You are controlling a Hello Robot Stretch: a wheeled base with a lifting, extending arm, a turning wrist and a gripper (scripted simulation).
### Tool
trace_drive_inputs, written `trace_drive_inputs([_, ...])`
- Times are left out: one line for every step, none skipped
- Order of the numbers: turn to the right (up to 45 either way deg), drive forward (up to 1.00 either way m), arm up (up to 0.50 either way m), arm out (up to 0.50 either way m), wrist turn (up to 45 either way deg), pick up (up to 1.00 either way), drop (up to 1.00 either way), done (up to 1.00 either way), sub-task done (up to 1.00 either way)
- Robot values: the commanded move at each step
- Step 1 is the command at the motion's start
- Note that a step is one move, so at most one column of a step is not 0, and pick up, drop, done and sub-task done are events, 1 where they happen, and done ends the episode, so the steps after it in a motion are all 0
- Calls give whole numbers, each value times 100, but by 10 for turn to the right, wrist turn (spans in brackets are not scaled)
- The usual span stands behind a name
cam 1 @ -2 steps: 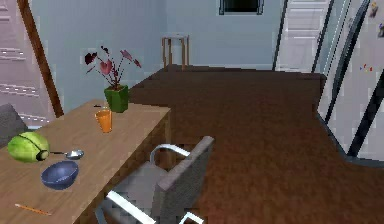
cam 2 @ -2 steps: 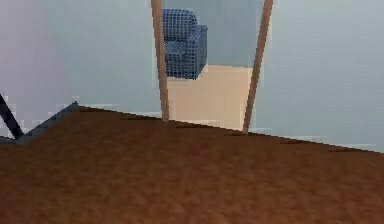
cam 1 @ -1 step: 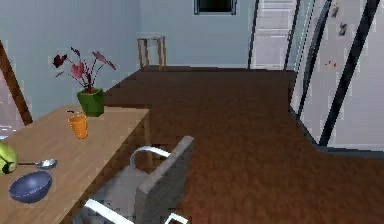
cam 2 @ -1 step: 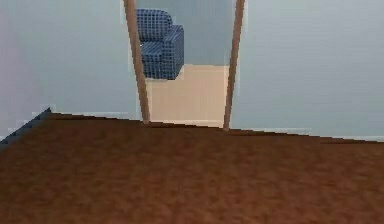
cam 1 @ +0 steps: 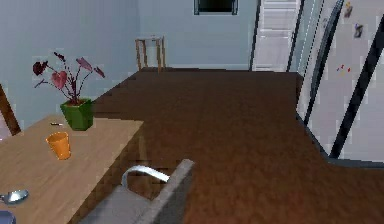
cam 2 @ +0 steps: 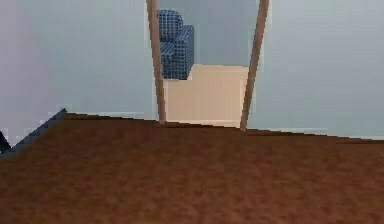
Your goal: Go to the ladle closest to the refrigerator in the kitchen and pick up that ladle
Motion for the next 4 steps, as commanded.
trace_drive_inputs([-450, 0, 0, 0, 0, 0, 0, 0, 0])
trace_drive_inputs([-450, 0, 0, 0, 0, 0, 0, 0, 0])
trace_drive_inputs([-450, 0, 0, 0, 0, 0, 0, 0, 0])
trace_drive_inputs([-60, 0, 0, 0, 0, 0, 0, 0, 0])
